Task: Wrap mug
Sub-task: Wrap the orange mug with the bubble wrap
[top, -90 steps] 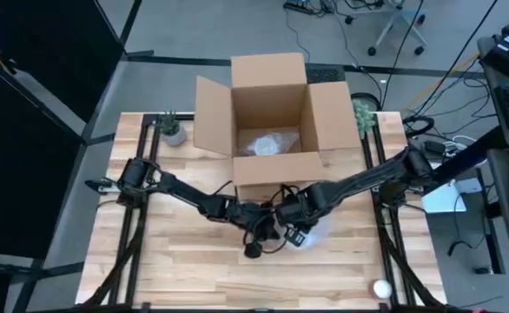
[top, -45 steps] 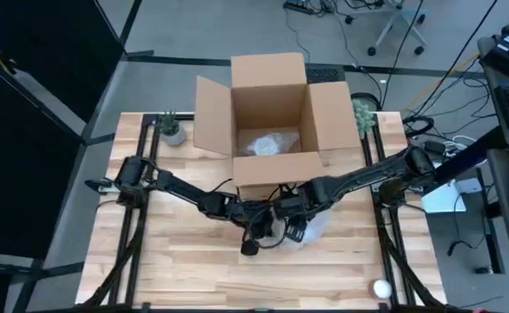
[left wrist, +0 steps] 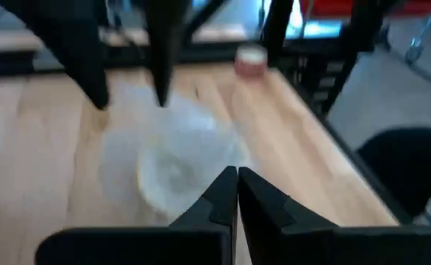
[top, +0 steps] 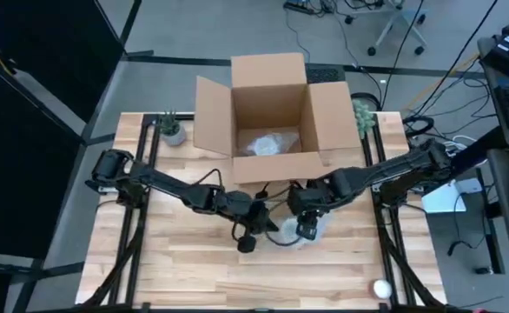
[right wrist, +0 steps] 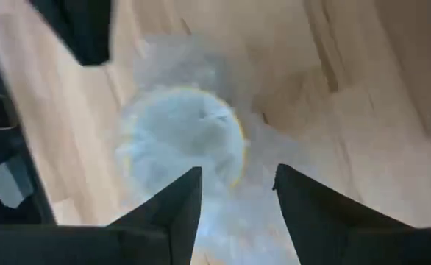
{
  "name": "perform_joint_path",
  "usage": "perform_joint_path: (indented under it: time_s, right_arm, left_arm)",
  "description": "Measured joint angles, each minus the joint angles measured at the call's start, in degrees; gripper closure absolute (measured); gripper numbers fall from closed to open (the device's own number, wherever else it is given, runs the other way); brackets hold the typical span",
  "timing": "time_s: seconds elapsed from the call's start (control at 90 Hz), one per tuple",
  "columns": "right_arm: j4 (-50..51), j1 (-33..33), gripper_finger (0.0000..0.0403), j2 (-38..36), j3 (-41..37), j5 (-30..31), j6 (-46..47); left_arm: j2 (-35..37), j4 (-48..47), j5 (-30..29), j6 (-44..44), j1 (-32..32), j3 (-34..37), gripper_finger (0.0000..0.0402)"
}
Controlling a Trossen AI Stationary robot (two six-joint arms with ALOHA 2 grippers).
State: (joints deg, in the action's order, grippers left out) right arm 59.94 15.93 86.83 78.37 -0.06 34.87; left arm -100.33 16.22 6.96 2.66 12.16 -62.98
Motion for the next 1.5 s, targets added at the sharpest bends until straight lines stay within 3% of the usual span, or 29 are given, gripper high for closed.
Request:
perform_joint_path:
  time_s: [0.178, 0.278, 0.422, 0.589, 0.8, 1.5]
  right_arm:
    - [0.0, 3.8, 0.0242, -6.7, 0.0, 9.5, 1.8]
    - [-0.1, 6.5, 0.0242, -8.9, 0.0, 16.1, 1.7]
    - [0.0, 8.6, 0.0243, -10.2, 0.0, 20.9, 2.4]
    - [0.2, 9.4, 0.0243, -9.8, 0.0, 21.3, 4.1]
    - [0.3, 10.5, 0.0243, -8.6, 0.0, 21.3, 5.5]
    - [-1.5, 12.0, 0.0243, 8.2, 0.0, 24.1, 16.7]
  left_arm:
    - [-5.1, 11.1, 1.8, 0.0, 0.4, -1.3, 0.04]
    - [-9.7, 9.0, 2.0, 0.0, 0.5, -5.8, 0.04]
    - [-14.9, 0.9, 0.8, -0.7, 0.5, -14.7, 0.04]
    - [-18.2, -13.8, -6.9, -3.7, 0.2, -20.4, 0.04]
    - [-19.0, -21.4, -7.2, -3.7, -0.3, -20.8, 0.04]
    - [-19.3, -19.9, -7.2, -4.5, 0.2, -20.6, 0.04]
